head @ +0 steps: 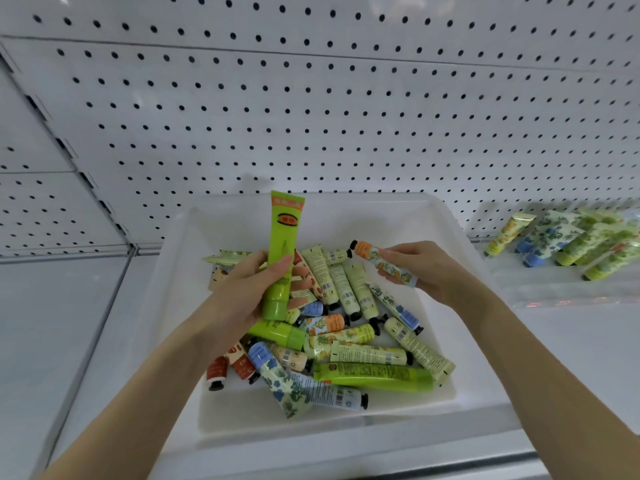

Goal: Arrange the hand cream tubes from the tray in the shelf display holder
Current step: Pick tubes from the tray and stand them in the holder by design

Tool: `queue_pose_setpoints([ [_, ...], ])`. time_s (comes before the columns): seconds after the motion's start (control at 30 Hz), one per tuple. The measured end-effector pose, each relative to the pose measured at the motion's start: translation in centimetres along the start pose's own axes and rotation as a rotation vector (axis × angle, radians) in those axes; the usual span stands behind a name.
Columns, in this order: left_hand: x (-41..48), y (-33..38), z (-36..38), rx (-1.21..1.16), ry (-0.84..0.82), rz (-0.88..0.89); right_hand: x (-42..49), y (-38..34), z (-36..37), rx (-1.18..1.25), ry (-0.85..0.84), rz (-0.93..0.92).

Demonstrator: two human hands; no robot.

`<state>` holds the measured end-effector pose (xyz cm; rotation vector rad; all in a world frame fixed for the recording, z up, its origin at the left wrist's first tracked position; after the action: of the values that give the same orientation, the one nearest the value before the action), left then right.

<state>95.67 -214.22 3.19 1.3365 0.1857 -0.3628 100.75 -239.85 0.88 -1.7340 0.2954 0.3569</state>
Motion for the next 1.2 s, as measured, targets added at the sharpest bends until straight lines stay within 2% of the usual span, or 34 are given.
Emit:
queue_pose_setpoints([
  [0.13,-0.1,0.0,-0.3,0.244,0.039,0.036,-2.2,-2.2,2.4,-0.004,-0.343,-0.085],
  [0.2,-0.4,0.0,-0.3,0.373,0.031,0.028,-2.9,-2.6,3.0,-0.031,-0.417,-0.096],
  [0.43,-1.0,-0.2,1.2,0.351,-0.172,-0.02,-3.6,-3.1,3.8,-0.178,-0.351,-0.193],
  [0.67,-1.0,-1.1,1.6,0.295,-0.22,-0.058,-4.0,-2.9,6.1,-0.088,-0.39,-0.176],
  [0.83,-1.1,-1.1,2.2,0.454,-0.277,0.008,-4.3,-2.9,6.9,-0.037,-0.453,-0.171],
  [0.97,-0.9,-0.9,2.0,0.446,-0.254,0.027,-4.3,-2.8,7.1,-0.019,-0.487,-0.158],
  [1.07,-0.9,-0.8,1.7,0.431,-0.229,0.024,-3.8,-3.0,5.6,-0.035,-0.409,-0.139],
  [1.2,-0.9,-0.7,1.6,0.387,-0.234,-0.003,-2.0,-2.3,1.9,-0.272,-0.144,-0.174],
])
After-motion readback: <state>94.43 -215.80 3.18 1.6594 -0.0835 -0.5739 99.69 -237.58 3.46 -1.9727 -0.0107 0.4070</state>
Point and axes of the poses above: each hand's wrist, its own x-axis towards the middle knuckle, its own z-axis out of the palm, y = z × x, the point moved 5 cm from there along x, towards the middle knuckle, and after that the axes turned 1 degree about y, right-handed, at the moved point
